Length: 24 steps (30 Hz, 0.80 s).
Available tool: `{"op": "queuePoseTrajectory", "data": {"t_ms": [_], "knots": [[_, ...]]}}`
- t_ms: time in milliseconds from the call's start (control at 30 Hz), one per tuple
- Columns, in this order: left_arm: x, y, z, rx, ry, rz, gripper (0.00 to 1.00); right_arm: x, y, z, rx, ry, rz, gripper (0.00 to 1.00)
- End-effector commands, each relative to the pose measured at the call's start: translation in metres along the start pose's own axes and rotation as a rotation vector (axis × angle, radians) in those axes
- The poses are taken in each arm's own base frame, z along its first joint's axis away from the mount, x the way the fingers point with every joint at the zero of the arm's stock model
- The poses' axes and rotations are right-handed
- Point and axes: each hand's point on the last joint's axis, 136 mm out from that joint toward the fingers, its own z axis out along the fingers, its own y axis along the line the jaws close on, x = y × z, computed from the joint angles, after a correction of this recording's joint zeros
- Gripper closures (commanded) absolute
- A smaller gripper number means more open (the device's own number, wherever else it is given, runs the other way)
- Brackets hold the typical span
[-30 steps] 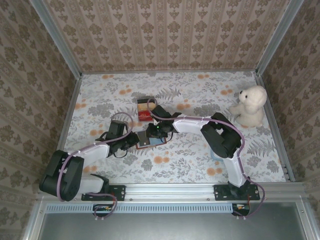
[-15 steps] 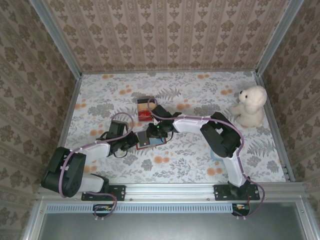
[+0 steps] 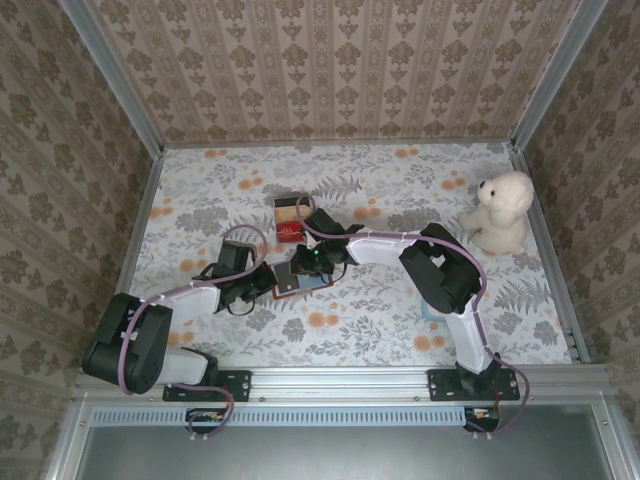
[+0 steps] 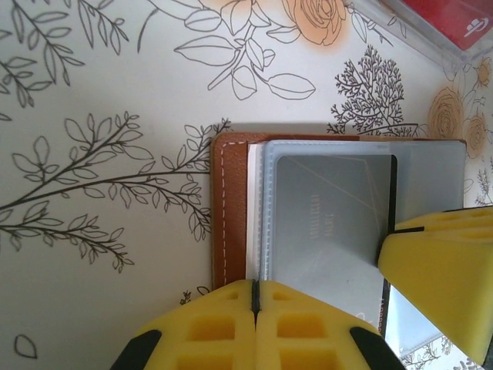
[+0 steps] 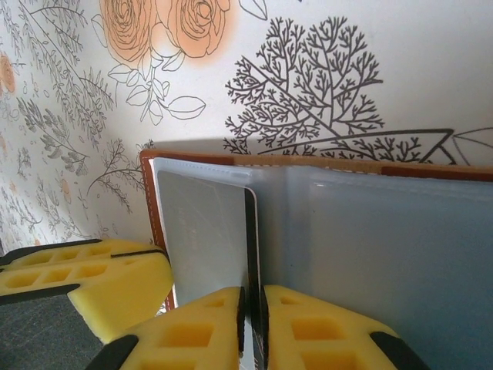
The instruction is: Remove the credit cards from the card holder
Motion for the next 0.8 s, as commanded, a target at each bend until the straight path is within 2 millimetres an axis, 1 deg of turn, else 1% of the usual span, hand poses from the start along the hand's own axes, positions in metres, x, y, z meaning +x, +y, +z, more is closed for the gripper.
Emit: {"op": "queuePoseTrajectory", "data": {"t_ms": [0,100,200,267,500,767], "knots": [[0.024,0.029,0.006,-0.098,0.087,-0.03,0.97,0.009,0.012,0.004,-0.063,0.03,-0.01,0.86],[0.022,0.027,0.004,-0.097,0.082,-0.023,0.96,0.009,0.007,0.001,-0.044,0.02,-0.008,0.88],[0.021,0.028,0.002,-0.106,0.078,-0.018,0.92,0.008,0.002,-0.004,-0.025,0.007,-0.009,0.9],[0.021,0.03,0.001,-0.115,0.076,-0.017,0.91,0.007,-0.003,-0.007,-0.015,-0.001,-0.008,0.9],[0.022,0.034,0.001,-0.125,0.081,-0.016,0.93,0.004,-0.012,-0.015,-0.002,-0.018,0.001,0.91],[0.021,0.033,0.0,-0.123,0.087,-0.01,0.97,0.002,-0.017,-0.017,0.008,-0.028,0.004,0.91]]}}
